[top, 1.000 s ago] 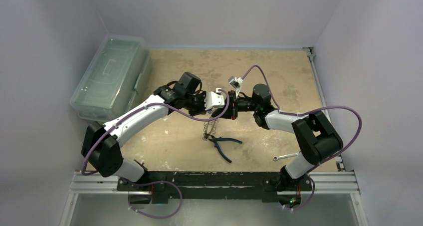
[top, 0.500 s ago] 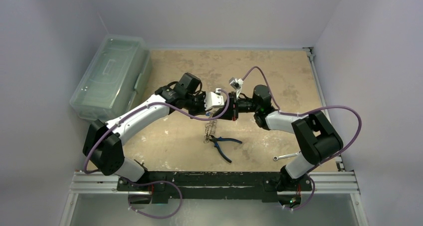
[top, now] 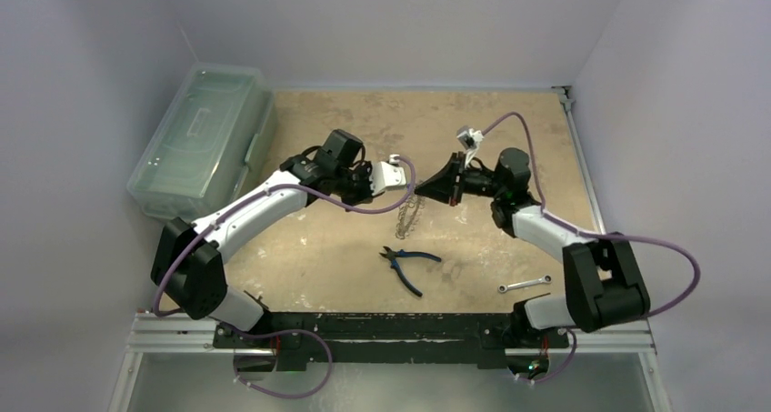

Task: Remove the keys from the keyring

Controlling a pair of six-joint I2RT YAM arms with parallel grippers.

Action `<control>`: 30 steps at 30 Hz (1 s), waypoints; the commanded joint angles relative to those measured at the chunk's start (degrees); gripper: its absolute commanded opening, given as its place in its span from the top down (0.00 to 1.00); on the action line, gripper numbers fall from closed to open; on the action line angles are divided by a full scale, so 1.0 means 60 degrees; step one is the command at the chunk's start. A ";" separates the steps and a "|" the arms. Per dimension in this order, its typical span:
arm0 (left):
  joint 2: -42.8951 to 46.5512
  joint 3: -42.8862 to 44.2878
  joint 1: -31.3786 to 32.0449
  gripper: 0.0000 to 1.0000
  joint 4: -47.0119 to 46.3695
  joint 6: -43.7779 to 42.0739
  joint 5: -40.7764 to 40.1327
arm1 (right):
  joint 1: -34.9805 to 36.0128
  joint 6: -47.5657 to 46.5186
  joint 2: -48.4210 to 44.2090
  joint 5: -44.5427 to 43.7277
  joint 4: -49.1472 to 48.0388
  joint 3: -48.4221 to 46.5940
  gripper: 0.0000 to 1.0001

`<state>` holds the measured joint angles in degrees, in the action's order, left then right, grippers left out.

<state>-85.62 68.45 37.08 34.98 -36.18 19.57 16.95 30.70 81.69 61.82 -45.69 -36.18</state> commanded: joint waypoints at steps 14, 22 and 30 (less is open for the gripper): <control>-0.0576 0.0604 -0.0565 1.00 -0.0714 0.1046 -0.0651 | -0.0760 -0.2015 0.0831 -0.3591 0.3574 -0.1570 1.00; -0.0515 0.0576 -0.0804 1.00 -0.0784 0.1109 -0.0585 | -0.0742 -0.1760 0.1842 -0.3827 0.3209 -0.1518 1.00; -0.0641 0.0635 -0.0804 1.00 -0.0762 0.1135 -0.0508 | -0.0708 -0.1676 0.2466 -0.3784 0.3214 -0.1600 1.00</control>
<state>-89.27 69.97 32.53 32.12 -30.59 16.01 12.47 20.32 96.95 39.55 -24.62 -43.70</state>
